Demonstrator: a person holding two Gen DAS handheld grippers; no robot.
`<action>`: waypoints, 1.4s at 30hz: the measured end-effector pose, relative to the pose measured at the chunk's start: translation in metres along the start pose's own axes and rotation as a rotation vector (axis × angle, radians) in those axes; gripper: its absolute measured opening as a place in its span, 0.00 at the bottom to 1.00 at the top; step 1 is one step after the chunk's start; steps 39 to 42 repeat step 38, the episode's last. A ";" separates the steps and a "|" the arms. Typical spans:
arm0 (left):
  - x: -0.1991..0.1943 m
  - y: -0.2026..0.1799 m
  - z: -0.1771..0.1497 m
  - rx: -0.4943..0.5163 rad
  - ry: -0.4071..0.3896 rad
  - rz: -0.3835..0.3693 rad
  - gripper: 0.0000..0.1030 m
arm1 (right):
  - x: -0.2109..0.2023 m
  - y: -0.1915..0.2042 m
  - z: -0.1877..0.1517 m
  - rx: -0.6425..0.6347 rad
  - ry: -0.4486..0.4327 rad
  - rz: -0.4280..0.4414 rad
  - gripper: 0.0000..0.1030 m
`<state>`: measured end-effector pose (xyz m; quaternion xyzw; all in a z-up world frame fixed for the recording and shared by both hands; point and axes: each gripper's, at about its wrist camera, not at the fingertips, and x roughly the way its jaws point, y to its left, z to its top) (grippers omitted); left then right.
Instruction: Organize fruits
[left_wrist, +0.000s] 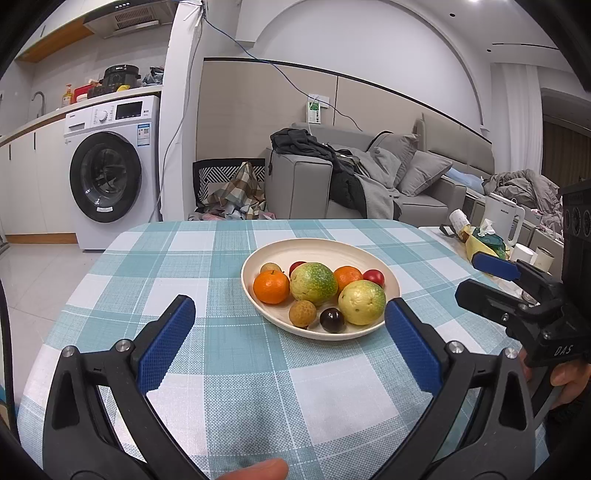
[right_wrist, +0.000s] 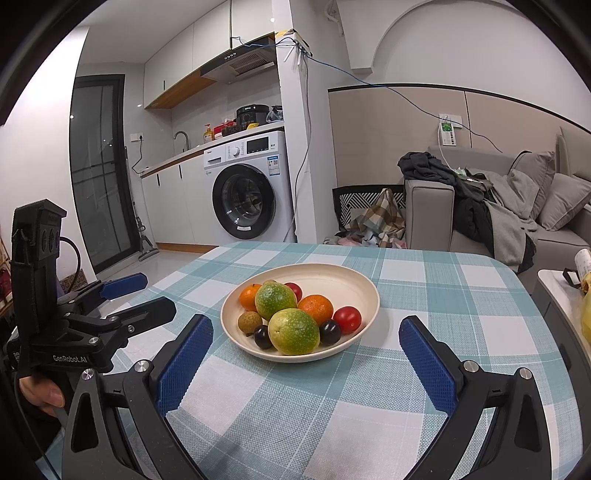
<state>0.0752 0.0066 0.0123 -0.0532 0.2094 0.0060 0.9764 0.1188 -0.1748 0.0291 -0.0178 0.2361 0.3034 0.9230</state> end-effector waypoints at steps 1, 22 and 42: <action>0.000 0.000 0.000 0.000 0.000 0.000 0.99 | 0.000 0.000 0.000 -0.001 0.001 0.000 1.00; 0.000 -0.001 0.000 0.002 -0.001 -0.002 0.99 | 0.002 0.001 0.001 -0.003 0.004 0.001 1.00; 0.002 -0.004 0.001 0.003 -0.003 0.000 0.99 | 0.003 0.002 -0.001 -0.006 0.004 0.002 1.00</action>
